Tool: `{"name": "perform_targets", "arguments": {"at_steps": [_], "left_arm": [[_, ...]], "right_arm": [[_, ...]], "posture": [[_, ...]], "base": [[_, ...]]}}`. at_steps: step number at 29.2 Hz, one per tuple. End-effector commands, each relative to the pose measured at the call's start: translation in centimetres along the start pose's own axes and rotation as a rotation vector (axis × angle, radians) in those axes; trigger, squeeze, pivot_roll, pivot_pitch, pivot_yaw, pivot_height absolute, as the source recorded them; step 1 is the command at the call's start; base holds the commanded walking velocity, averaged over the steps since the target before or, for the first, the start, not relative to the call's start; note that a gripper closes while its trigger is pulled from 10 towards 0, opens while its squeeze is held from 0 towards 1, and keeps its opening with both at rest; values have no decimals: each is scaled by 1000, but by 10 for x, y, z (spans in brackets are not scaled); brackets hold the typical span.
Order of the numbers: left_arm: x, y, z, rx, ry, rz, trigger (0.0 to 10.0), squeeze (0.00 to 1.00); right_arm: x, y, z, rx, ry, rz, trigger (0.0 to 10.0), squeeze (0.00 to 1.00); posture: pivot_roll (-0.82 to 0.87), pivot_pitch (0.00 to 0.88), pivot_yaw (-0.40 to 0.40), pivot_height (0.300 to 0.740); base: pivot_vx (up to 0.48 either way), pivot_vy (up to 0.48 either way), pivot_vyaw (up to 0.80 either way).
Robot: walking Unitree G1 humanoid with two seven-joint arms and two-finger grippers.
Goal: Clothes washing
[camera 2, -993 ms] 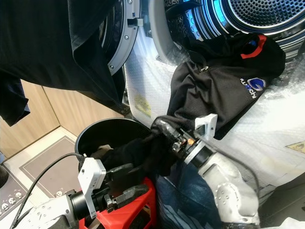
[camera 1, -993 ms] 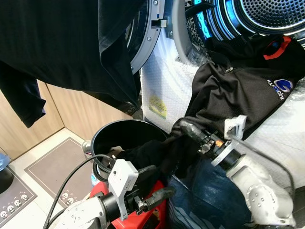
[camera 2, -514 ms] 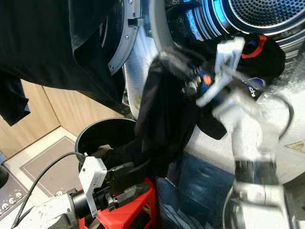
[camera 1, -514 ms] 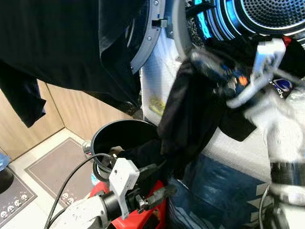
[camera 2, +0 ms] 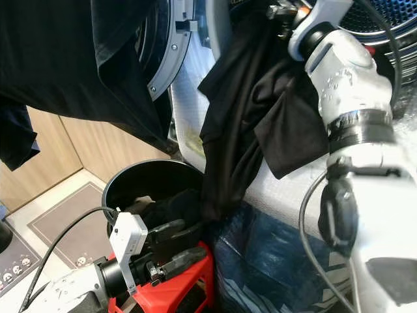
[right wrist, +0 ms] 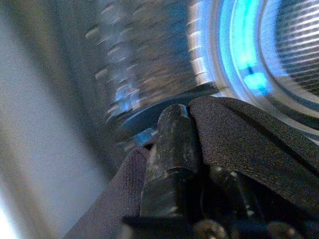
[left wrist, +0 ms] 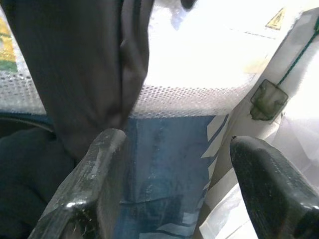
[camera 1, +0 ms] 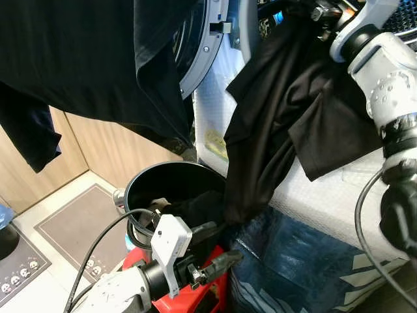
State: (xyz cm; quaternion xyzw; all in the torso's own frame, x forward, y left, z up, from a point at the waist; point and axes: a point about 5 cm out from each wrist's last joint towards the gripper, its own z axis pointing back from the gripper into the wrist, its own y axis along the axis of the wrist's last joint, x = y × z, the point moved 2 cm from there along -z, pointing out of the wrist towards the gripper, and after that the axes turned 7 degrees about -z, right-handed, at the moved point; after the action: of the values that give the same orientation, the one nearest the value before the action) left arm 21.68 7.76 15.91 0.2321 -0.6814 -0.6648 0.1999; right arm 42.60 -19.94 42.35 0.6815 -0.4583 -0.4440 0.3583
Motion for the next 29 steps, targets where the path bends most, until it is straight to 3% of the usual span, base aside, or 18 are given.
{"name": "perform_targets", "arguments": {"at_steps": [1,2,4,5,6,9,13,18,24,25,26,29], "left_arm": [[1,-1,0,-4,4,-9,10000,0],[1,-1,0,-4,4,-9,10000,0],[1,-2,-1,-3,3,-9,10000,0],[1,-2,-1,-3,3,-9,10000,0],[1,-2,-1,-3,3,-8,10000,0],[3,-2,0,-5,1,-4,10000,0],[3,-2,0,-6,2,-2,10000,0],[4,-2,1,-7,7,-2,10000,0],[4,-1,1,-7,10,-4,10000,0],[4,-1,2,-7,11,-5,10000,0],[3,-1,2,-7,12,-9,10000,0],[2,-1,2,-7,11,-14,10000,0]], "right_arm": [[12,23,2,81,-118,-3,10000,0],[12,23,2,81,-118,-3,10000,0],[34,41,8,171,-302,-71,10000,0],[34,41,8,171,-302,-71,10000,0],[45,49,13,217,-394,-82,10000,0],[70,64,27,304,-607,-4,10000,0],[66,59,25,254,-606,118,10000,0],[54,30,15,98,-550,262,10000,0],[52,17,13,28,-533,341,10000,0],[53,14,13,13,-528,364,10000,855],[55,14,14,-8,-528,409,10000,1000],[59,18,16,-26,-524,454,10000,1000]], "posture": [[30,71,-68,740],[30,71,-68,740],[29,73,-67,740],[29,73,-67,740],[29,73,-66,740],[32,76,-63,740],[34,75,-64,740],[43,76,-67,740],[47,71,-68,740],[47,67,-68,740],[47,67,-69,740],[47,58,-68,740]], "base": [[0,0,0],[0,0,0],[0,0,0],[0,0,0],[0,0,0],[0,0,0],[0,0,0],[0,0,0],[0,0,0],[0,0,0],[0,0,0],[0,0,0]]}}
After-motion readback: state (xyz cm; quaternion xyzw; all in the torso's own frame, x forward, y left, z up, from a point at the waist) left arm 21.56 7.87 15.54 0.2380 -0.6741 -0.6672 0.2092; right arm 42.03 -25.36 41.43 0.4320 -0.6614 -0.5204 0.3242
